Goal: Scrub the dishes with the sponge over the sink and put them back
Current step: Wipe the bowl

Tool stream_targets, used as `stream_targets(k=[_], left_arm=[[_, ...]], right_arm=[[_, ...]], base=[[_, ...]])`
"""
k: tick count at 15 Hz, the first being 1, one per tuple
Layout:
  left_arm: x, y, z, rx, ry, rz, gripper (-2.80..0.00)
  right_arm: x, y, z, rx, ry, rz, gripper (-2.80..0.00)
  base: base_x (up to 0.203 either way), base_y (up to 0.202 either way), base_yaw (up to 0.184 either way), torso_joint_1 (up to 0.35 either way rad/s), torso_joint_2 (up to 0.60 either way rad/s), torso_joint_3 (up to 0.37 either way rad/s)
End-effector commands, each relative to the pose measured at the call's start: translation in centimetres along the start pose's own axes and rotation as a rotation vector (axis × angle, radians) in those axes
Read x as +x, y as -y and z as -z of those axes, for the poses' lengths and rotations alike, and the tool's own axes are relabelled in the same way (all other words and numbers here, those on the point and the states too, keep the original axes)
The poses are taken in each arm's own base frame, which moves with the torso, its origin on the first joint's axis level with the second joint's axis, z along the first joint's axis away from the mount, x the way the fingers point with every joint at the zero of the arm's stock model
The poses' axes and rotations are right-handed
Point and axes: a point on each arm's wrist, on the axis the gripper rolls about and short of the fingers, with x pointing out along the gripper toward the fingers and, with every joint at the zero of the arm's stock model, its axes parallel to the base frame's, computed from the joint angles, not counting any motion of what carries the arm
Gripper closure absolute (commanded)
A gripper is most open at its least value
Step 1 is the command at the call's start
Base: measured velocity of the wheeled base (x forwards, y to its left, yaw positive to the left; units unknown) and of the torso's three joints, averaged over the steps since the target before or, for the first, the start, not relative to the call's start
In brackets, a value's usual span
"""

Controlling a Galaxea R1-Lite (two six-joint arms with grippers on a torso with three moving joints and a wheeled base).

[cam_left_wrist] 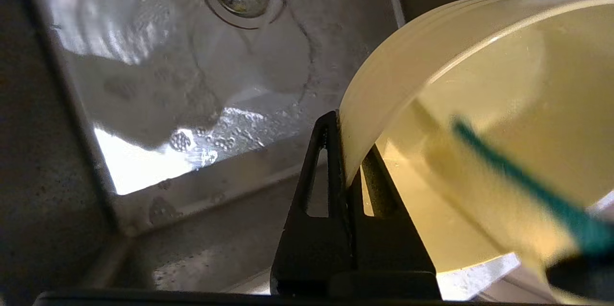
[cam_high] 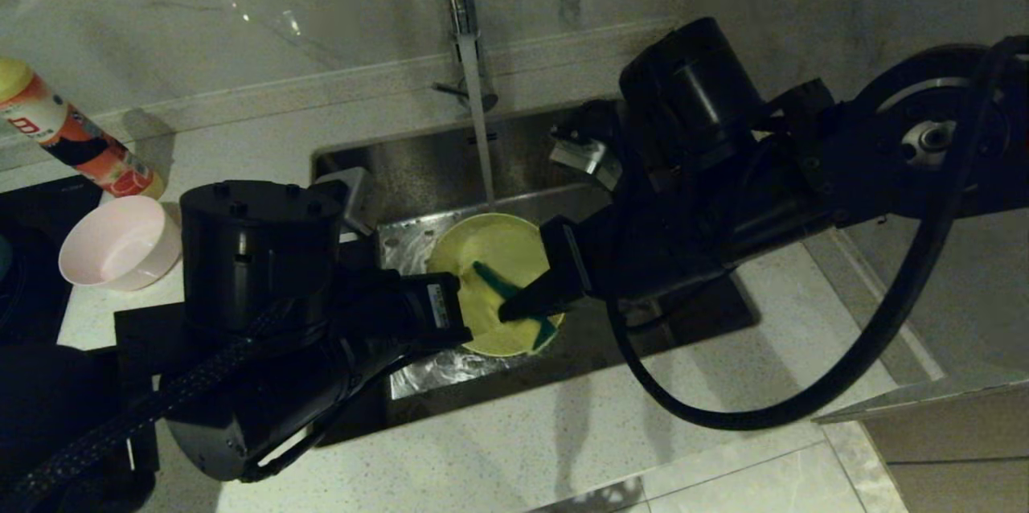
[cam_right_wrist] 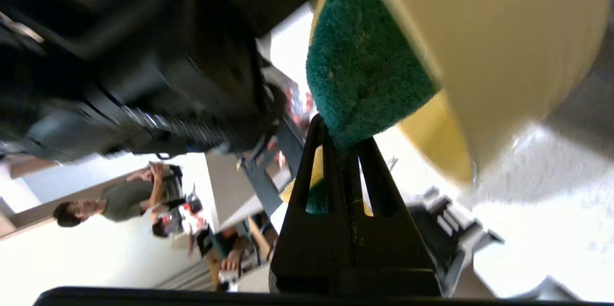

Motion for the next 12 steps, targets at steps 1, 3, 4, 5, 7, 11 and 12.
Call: stream_targets(k=[1, 3, 4, 5, 7, 11, 12], left_arm=[[0.1, -0.2, 0.1, -0.003, 0.000, -0.009, 0.00], [0.1, -0.2, 0.2, -0.002, -0.003, -0.009, 0.00], [0.0, -0.2, 0.1, -0.002, -0.002, -0.010, 0.00], [0.0, -0.2, 0.1, -0.003, -0.001, -0.009, 0.00], [-0.1, -0.2, 0.1, -0.001, -0.001, -0.008, 0.00], [-0.1, -0.2, 0.1, -0.001, 0.001, -0.007, 0.00], [-0.2, -0.2, 0.0, -0.001, 0.002, -0.007, 0.00]], right_arm=[[-0.1, 0.3, 0.8, 0.015, -0.030, 0.010, 0.00], [-0.2, 0.5, 1.2, 0.023, -0.040, 0.019, 0.00], [-0.3, 0.4, 1.2, 0.024, -0.039, 0.018, 0.00], [-0.5, 0.3, 1.2, 0.023, -0.035, 0.016, 0.00], [-1.2, 0.2, 1.0, 0.022, -0.014, 0.014, 0.00], [-2.0, 0.6, 0.6, 0.031, 0.018, 0.023, 0.00], [-2.1, 0.6, 0.5, 0.029, 0.022, 0.024, 0.00]], base=[[0.000, 0.000, 0.000, 0.000, 0.00, 0.000], [0.000, 0.000, 0.000, 0.000, 0.00, 0.000], [0.000, 0.000, 0.000, 0.000, 0.00, 0.000], [0.000, 0.000, 0.000, 0.000, 0.00, 0.000], [0.000, 0.000, 0.000, 0.000, 0.00, 0.000], [0.000, 0.000, 0.000, 0.000, 0.00, 0.000], [0.000, 0.000, 0.000, 0.000, 0.00, 0.000]])
